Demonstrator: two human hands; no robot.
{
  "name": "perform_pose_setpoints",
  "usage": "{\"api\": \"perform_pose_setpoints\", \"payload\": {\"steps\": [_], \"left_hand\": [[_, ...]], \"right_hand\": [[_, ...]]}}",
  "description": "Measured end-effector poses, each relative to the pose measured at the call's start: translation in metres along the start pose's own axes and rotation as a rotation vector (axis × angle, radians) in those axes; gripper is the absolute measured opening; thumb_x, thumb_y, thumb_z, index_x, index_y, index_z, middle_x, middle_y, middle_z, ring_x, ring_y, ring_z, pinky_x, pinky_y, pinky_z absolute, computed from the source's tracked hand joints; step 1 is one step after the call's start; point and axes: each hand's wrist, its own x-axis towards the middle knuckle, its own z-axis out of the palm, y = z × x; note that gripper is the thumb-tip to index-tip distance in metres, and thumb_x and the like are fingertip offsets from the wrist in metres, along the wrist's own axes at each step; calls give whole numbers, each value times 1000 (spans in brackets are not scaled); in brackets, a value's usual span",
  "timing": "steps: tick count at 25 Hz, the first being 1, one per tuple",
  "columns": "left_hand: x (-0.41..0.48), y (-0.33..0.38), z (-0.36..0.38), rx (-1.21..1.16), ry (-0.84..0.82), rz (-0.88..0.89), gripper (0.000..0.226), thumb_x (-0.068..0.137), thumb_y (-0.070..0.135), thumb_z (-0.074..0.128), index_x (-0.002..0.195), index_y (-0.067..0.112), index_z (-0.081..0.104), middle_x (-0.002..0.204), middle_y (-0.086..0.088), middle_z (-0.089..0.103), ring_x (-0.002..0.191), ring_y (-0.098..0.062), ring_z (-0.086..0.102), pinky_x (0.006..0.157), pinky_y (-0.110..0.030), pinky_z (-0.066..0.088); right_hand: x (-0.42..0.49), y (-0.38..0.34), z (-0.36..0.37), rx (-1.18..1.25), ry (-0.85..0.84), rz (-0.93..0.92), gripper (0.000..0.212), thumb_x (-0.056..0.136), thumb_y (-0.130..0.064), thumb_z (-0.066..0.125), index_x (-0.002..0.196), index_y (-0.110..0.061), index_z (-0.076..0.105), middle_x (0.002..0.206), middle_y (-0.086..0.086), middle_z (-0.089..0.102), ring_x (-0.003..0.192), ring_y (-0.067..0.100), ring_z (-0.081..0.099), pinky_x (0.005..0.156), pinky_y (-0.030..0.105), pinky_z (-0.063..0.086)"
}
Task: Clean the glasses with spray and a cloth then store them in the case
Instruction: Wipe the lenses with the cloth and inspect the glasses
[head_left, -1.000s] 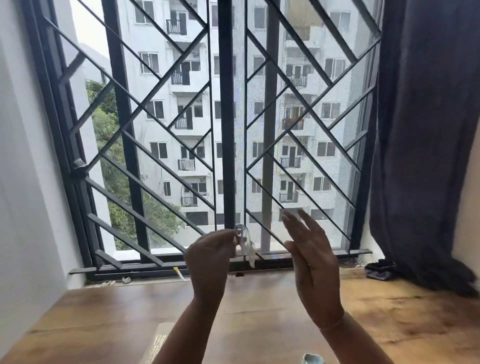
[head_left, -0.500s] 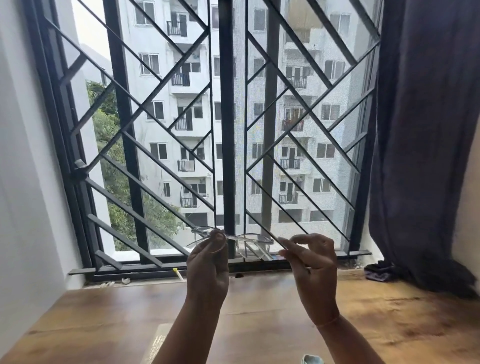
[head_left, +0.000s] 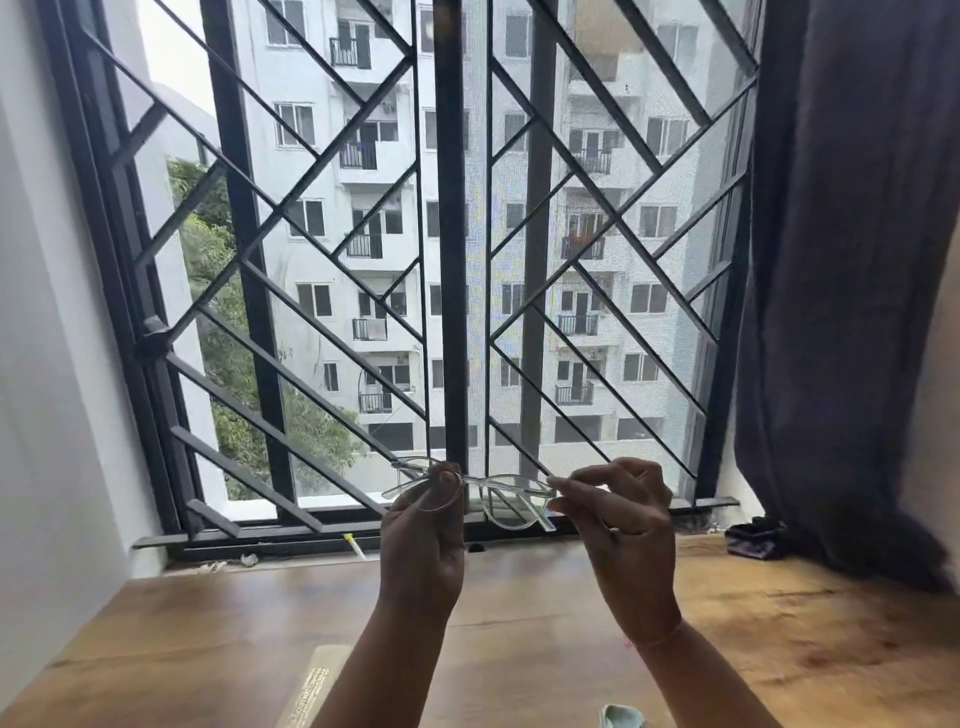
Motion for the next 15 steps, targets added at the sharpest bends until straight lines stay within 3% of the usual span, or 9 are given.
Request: {"api": "perform_pose_setpoints", "payload": {"steps": [7, 11, 15], "left_hand": [[0, -2, 1, 32, -18, 5, 42, 81, -11, 52, 48, 8, 70, 55, 0, 67, 53, -7, 66, 51, -15, 53], [-6, -2, -1, 160, -73, 71, 16, 63, -9, 62, 61, 4, 72, 63, -7, 68, 59, -13, 67, 55, -18, 55], [-6, -2, -8, 327, -165, 163, 26, 64, -14, 61, 64, 8, 75, 67, -6, 72, 63, -15, 68, 68, -24, 57]], "right_hand": [[2, -3, -1, -2, 50, -13, 9, 74, -31, 67, 80, -28, 73, 81, -19, 65, 88, 13, 48, 74, 54, 40], [0, -3, -2, -36, 94, -44, 9, 77, -25, 63, 81, -25, 72, 78, -16, 66, 87, 19, 48, 72, 55, 40], [0, -3, -3, -39, 121, -46, 11, 78, -22, 62, 83, -29, 69, 80, -13, 67, 87, 21, 50, 72, 56, 40]]}}
